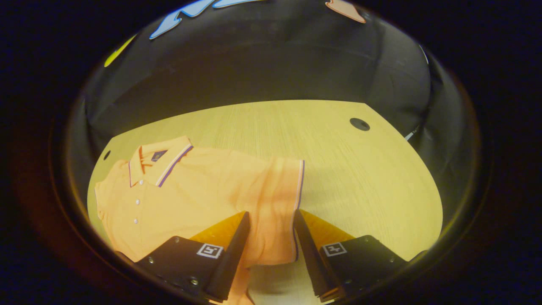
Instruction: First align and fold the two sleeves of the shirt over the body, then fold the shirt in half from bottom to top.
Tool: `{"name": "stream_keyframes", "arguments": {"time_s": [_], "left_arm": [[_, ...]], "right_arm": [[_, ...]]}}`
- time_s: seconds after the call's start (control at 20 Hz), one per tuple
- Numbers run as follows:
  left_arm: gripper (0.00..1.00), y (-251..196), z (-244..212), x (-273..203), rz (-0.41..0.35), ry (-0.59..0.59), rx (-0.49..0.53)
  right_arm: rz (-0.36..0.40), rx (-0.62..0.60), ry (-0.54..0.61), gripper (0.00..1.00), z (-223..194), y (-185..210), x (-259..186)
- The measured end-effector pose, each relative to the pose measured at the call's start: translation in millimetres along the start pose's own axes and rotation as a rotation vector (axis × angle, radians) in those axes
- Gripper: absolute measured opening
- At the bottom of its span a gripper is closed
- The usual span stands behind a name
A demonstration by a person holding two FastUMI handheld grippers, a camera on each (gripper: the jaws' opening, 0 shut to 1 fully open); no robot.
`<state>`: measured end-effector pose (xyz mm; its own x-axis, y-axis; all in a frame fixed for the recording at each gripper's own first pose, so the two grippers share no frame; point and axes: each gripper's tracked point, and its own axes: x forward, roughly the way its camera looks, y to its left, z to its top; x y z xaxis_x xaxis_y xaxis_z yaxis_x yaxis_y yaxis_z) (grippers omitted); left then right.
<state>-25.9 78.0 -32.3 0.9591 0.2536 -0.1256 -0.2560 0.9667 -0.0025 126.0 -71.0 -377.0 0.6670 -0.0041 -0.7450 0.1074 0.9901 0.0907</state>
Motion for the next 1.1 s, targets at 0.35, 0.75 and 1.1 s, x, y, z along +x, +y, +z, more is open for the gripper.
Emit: {"name": "stream_keyframes", "arguments": {"time_s": [0.35, 0.75, 1.1], "left_arm": [[0.95, 9, -1, -6, 0.015, 0.004, 0.0], [0.93, 21, 2, -12, 0.029, -0.007, 0.011], [0.93, 33, 2, -14, 0.038, -0.006, 0.013]], "right_arm": [[0.054, 0.061, 0.065, 0.04, 5, 15, -1], [0.015, -0.097, 0.01, 0.03, 31, 53, -12], [0.117, -0.267, -0.019, 0.03, 24, 121, -30]]}}
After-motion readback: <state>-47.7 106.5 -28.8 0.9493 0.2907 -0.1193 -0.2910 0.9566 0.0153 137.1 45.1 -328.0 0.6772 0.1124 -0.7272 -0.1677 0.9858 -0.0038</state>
